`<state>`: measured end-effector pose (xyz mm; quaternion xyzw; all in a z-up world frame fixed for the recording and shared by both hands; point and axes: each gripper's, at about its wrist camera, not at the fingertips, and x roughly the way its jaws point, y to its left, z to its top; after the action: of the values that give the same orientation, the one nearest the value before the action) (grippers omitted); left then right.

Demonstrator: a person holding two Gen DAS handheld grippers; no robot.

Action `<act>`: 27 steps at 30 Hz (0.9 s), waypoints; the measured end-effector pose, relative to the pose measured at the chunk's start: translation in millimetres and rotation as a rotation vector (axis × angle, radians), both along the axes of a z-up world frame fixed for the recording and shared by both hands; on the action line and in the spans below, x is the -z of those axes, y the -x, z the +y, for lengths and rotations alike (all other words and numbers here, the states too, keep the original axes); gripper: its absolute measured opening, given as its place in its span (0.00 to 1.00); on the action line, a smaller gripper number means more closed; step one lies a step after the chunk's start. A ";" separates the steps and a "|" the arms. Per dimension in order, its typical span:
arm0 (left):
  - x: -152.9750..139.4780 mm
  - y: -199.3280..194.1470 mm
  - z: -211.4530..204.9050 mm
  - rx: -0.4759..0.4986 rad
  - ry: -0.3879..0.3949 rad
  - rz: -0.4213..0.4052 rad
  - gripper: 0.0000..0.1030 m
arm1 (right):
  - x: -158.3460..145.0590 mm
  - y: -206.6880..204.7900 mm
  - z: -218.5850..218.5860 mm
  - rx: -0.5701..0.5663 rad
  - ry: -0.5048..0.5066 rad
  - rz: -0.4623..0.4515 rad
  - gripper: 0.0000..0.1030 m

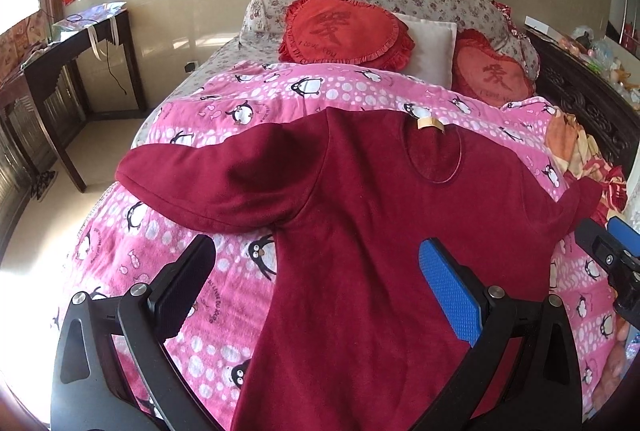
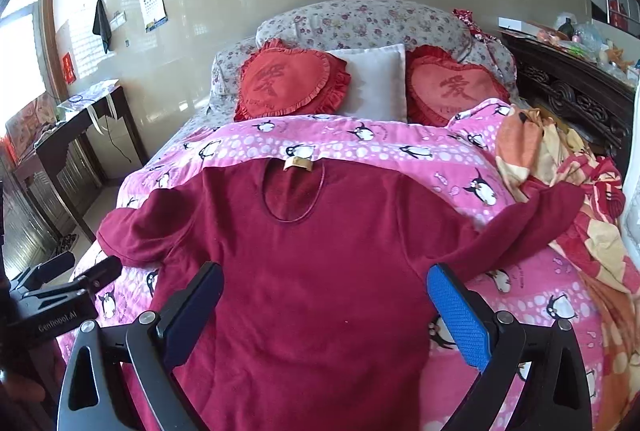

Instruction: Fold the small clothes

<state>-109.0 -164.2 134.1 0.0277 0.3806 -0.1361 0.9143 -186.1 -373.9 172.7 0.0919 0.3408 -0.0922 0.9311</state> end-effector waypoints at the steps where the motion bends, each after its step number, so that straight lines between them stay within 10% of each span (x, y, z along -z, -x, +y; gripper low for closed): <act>1: 1.1 -0.5 -1.6 0.000 0.000 0.001 0.99 | 1.5 -1.7 1.0 0.000 -0.001 0.002 0.98; 27: 16.4 -27.2 -14.6 0.002 -0.020 0.022 0.99 | 25.4 -40.0 14.8 0.022 0.042 0.051 0.98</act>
<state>-81.8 -178.7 117.7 0.0357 0.3918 -0.1335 0.9096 -146.1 -359.1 147.3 0.0737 0.3615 -0.1120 0.9227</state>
